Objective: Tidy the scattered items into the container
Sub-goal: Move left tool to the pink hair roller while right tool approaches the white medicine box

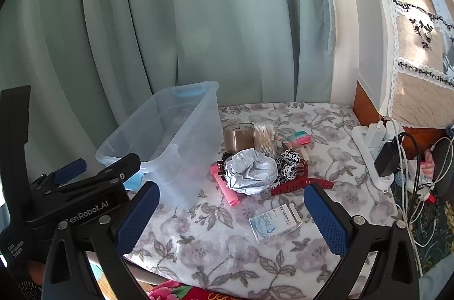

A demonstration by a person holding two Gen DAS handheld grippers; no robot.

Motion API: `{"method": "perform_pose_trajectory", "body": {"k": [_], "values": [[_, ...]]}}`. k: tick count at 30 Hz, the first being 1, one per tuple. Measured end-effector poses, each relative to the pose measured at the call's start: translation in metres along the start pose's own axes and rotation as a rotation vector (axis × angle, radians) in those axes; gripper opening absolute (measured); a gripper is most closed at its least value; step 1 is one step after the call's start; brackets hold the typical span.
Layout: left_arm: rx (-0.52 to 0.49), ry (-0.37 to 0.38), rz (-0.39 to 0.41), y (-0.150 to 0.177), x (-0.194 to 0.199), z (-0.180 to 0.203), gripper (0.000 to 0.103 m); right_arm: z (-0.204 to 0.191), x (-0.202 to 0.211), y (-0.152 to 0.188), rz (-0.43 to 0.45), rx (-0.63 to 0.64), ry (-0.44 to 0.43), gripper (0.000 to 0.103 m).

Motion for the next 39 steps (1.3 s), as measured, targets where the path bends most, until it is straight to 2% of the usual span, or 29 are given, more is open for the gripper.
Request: {"method": "perform_pose_trajectory", "body": {"k": [8,12,17,22,26,29,34,39], "values": [[-0.013,0.013,-0.04,0.008,-0.015,0.013,0.103,0.014,-0.012,0.006,-0.036,-0.029,-0.001,0.103],[0.007,0.112,-0.078,0.019,-0.032,0.028,0.103,0.032,-0.022,0.013,-0.065,-0.068,-0.01,0.103],[-0.003,0.222,-0.105,0.03,-0.05,0.064,0.103,0.083,-0.04,0.022,-0.106,-0.171,0.063,0.103],[-0.039,0.283,-0.199,0.047,-0.078,0.094,0.103,0.121,-0.057,0.035,-0.171,-0.213,0.107,0.103],[-0.069,0.255,-0.257,0.062,-0.093,0.101,0.103,0.137,-0.071,0.047,-0.225,-0.229,0.144,0.103],[-0.063,0.229,-0.284,0.068,-0.1,0.095,0.103,0.137,-0.084,0.059,-0.27,-0.216,0.123,0.103],[0.022,0.207,-0.337,0.083,-0.111,0.074,0.103,0.116,-0.105,0.075,-0.327,-0.114,0.071,0.103],[0.008,0.186,-0.368,0.092,-0.118,0.071,0.103,0.098,-0.132,0.089,-0.369,-0.003,0.054,0.103]]}}
Point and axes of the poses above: each gripper's, at about its wrist camera, not at the fingertips, and x roughly against the way its jaws point, z to its right, y to its underside, the point moved 8 cm from there along -x, roughly the way its jaws point, and after that the axes turned 11 degrees about -x, right-handed, at the moved point
